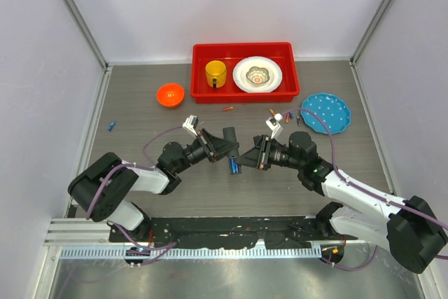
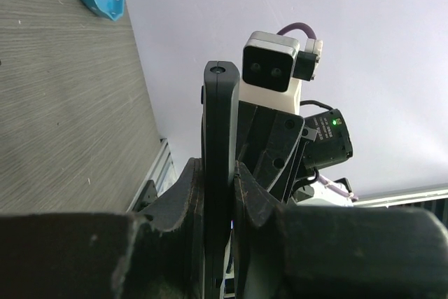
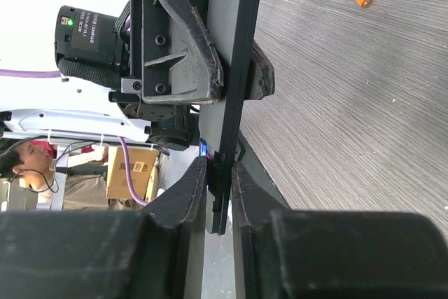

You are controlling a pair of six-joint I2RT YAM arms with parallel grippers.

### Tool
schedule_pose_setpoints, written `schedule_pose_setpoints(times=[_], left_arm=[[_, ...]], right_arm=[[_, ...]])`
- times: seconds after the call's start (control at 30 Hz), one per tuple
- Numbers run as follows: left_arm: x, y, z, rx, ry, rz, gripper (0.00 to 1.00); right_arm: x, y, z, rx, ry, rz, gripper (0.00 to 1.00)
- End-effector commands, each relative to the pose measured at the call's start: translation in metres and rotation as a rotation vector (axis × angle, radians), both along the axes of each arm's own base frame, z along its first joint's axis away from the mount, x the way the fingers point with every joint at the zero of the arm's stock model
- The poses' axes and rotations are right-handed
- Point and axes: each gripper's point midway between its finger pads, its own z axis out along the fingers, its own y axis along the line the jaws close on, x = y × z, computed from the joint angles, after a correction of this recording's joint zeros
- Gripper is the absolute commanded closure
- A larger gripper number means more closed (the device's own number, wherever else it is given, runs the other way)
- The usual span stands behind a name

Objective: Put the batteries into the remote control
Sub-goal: Load the battery into the remote control.

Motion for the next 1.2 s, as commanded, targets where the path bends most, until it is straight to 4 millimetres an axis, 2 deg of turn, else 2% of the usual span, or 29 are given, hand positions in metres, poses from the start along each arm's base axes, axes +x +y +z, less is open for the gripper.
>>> schedule_pose_setpoints(times=[0.0, 0.07, 0.1, 0.13, 0.23, 0.3, 0.47, 0.7, 0.9, 1.1, 1.17], left_arm=[[-0.014, 0.009, 0.069, -0.190, -0.221, -0.012, 1.00], [-0.013, 0.009, 0.069, -0.190, -0.221, -0.009, 1.00], [-0.013, 0.009, 0.069, -0.191, -0.221, -0.010, 1.00], [-0.013, 0.008, 0.069, -0.190, -0.222, -0.010, 1.00], [-0.012, 0.008, 0.068, -0.189, -0.218, -0.009, 1.00], [-0.013, 0.008, 0.067, -0.186, -0.219, -0.011, 1.00], [-0.013, 0.008, 0.068, -0.188, -0.221, -0.011, 1.00], [-0.014, 0.008, 0.073, -0.197, -0.231, -0.016, 1.00], [-0.013, 0.008, 0.072, -0.195, -0.229, -0.016, 1.00], [-0.013, 0.008, 0.070, -0.190, -0.225, -0.014, 1.00], [-0.014, 0.008, 0.070, -0.191, -0.225, -0.016, 1.00]], right_arm=[[0.006, 0.000, 0.004, -0.017, -0.043, -0.005, 0.85], [0.006, 0.000, 0.006, -0.012, -0.048, -0.005, 0.82], [0.005, 0.000, 0.009, -0.005, -0.051, -0.006, 0.77], [0.006, 0.000, 0.012, 0.001, -0.055, -0.008, 0.63], [0.005, 0.001, 0.019, 0.024, -0.053, -0.011, 0.46], [0.005, 0.001, 0.022, 0.035, -0.050, -0.008, 0.43], [0.002, 0.004, 0.018, 0.027, -0.043, 0.022, 0.43], [0.001, 0.006, 0.011, 0.018, -0.025, 0.037, 0.51], [0.000, 0.011, 0.010, 0.025, -0.017, 0.053, 0.56], [-0.002, 0.014, 0.018, 0.075, -0.022, 0.062, 0.52], [-0.003, 0.014, 0.018, 0.072, -0.021, 0.067, 0.56]])
